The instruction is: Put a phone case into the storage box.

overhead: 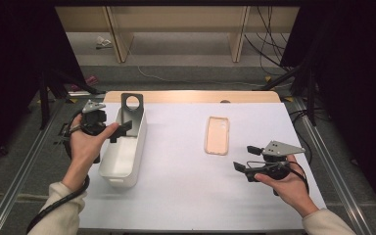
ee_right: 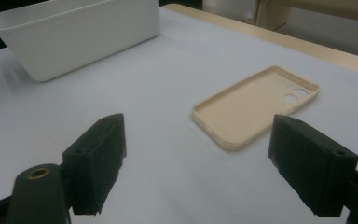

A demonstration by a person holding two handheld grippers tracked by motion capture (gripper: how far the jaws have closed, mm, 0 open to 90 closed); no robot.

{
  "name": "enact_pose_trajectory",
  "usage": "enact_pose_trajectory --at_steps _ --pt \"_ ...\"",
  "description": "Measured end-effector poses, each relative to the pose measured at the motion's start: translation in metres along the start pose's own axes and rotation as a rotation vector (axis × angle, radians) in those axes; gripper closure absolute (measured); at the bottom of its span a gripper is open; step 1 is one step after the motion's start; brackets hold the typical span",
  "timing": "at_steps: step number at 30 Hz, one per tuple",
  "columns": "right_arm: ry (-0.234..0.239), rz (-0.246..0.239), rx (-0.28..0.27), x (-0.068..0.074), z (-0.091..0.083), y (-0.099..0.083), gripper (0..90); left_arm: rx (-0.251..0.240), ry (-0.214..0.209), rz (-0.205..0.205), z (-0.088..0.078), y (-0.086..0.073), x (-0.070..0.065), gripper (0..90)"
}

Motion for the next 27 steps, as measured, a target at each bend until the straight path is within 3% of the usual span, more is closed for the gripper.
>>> enact_pose_trajectory --at_steps 7,13,21,27 --pt "0.000 0.001 -0.001 0.000 0.002 0.001 19.9 -0.063 -0.066 0.059 -0.018 -0.015 -0.037 0.0" --pt "0.001 -0.002 -0.006 -0.001 0.005 0.005 19.9 -0.066 -0.093 0.076 -0.027 -0.042 -0.061 0.0" --pt "0.002 -0.001 -0.008 -0.003 0.008 0.007 19.9 -0.073 -0.099 0.103 -0.032 -0.062 -0.072 0.0" --pt "0.005 -0.001 -0.004 -0.003 0.010 0.007 19.9 -0.088 -0.096 0.105 -0.036 -0.062 -0.073 0.0"
Point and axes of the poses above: each handheld gripper's, and its own axes: z roughly forward along the jaws, y roughly out of its top, x roughly to its left, the point moved 10 cm from there along z, roughly forward along the jaws, and after that the axes turned 4 degrees about z, right-handed, at the moved point
